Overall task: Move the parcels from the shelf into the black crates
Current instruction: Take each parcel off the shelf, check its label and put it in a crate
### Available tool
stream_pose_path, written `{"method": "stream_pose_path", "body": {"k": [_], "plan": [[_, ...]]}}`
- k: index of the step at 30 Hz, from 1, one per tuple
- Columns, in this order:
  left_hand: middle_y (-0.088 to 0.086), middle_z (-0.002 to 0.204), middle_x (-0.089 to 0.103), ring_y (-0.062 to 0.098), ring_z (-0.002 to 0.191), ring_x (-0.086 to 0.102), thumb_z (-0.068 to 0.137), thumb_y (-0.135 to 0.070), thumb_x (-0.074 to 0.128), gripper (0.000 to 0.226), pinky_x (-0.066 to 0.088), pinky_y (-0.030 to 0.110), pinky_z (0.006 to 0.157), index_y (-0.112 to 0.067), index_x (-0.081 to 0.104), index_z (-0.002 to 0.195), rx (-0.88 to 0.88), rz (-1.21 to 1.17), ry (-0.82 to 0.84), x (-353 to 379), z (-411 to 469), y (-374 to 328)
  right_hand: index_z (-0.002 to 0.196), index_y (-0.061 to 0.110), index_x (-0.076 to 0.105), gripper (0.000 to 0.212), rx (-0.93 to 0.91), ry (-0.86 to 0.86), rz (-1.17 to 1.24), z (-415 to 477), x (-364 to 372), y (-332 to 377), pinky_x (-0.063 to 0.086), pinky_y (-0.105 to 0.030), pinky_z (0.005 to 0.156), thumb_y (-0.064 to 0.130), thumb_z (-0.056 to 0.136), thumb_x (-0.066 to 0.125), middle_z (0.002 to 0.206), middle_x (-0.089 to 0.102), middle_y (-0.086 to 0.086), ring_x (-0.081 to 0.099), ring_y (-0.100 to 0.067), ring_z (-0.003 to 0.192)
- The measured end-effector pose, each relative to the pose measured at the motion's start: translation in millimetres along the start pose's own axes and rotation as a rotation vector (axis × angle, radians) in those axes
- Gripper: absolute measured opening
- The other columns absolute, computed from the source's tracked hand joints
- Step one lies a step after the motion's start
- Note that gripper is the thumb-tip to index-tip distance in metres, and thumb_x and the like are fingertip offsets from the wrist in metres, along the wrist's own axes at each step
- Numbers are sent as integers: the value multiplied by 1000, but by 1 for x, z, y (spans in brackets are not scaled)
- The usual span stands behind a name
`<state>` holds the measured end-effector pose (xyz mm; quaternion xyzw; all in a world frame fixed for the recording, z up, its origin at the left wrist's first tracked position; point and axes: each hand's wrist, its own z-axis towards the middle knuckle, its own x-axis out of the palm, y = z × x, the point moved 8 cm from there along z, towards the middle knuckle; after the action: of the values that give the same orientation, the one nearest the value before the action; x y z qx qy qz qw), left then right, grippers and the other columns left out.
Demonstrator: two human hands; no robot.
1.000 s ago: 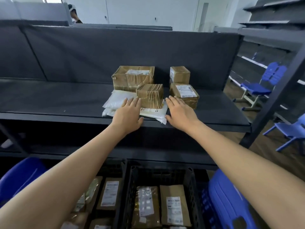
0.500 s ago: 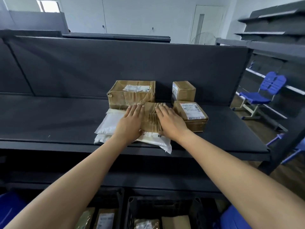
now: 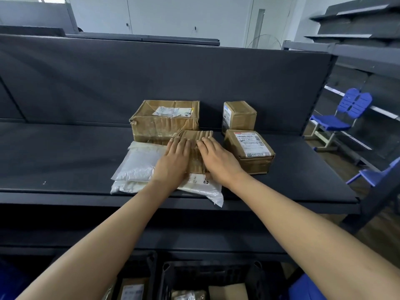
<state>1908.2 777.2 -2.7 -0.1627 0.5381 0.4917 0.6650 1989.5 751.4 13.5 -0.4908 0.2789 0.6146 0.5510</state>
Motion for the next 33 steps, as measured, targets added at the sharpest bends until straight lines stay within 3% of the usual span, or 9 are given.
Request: {"method": "stream_pose_path", "body": {"k": [5, 8, 11, 15, 18, 21, 26, 29, 33], "plan": [[17, 156, 18, 31, 147, 11, 86, -34, 64, 95, 0, 39, 119, 2, 4, 149, 26, 36, -46, -17, -10, -2, 146, 1, 19, 95, 27, 36, 80, -8, -14, -8, 29, -31, 111, 16, 73, 78, 151, 27, -15, 20, -28, 142], [19, 151, 32, 33, 142, 27, 70, -44, 77, 107, 16, 42, 118, 5, 20, 147, 73, 127, -135, -39, -26, -10, 146, 3, 22, 103, 28, 28, 100, -22, -26, -10, 34, -33, 108, 28, 67, 83, 150, 29, -13, 23, -26, 141], [19, 140, 50, 33, 132, 45, 60, -31, 84, 96, 37, 44, 110, 6, 41, 138, 133, 117, -277, -65, -44, -19, 145, 4, 24, 104, -8, -2, 109, -42, -43, -8, 42, -35, 102, 36, 65, 83, 147, 32, -12, 27, -25, 139], [20, 129, 59, 34, 122, 55, 55, -19, 87, 88, 42, 45, 105, 7, 51, 131, 221, -11, -375, -95, -63, -25, 144, 7, 25, 101, -60, -42, 169, -71, -71, -2, 49, -32, 94, 39, 67, 81, 147, 32, -8, 28, -21, 138], [18, 132, 54, 34, 125, 51, 51, -20, 89, 97, 42, 46, 106, 5, 47, 135, 211, -272, -336, -109, -78, -14, 149, 20, 11, 108, -43, -44, 346, -90, -92, -5, 48, -29, 93, 43, 68, 80, 153, 22, 1, 24, -7, 137], [0, 138, 47, 15, 125, 43, 58, -30, 83, 97, 45, 31, 95, -11, 38, 141, -63, -732, -264, -113, -96, 17, 147, 40, -7, 117, 38, -38, 507, -106, -106, -15, 34, -17, 93, 55, 66, 77, 156, 5, 19, 9, 17, 126], [-20, 118, 57, -9, 104, 53, 65, -31, 83, 77, 37, 5, 84, -22, 48, 133, -357, -1135, -156, -104, -120, 37, 150, 32, -7, 116, 196, -8, 562, -121, -94, -18, 21, -20, 106, 53, 71, 75, 160, 1, 12, 10, 2, 140], [-9, 108, 71, -3, 100, 64, 79, -21, 74, 40, 48, 12, 82, -19, 63, 117, -435, -1586, -13, -89, -135, 29, 152, 30, 5, 108, 332, 58, 857, -133, -74, -9, 25, -22, 111, 58, 72, 72, 158, 16, 12, 21, 1, 138], [2, 114, 71, 17, 111, 64, 76, -32, 70, 36, 48, 22, 89, -14, 73, 107, -452, -1979, 147, -76, -158, 7, 144, 27, 36, 80, 427, 153, 1413, -148, -54, 23, 41, -3, 86, 48, 75, 71, 140, 49, 15, 46, 1, 126]]}}
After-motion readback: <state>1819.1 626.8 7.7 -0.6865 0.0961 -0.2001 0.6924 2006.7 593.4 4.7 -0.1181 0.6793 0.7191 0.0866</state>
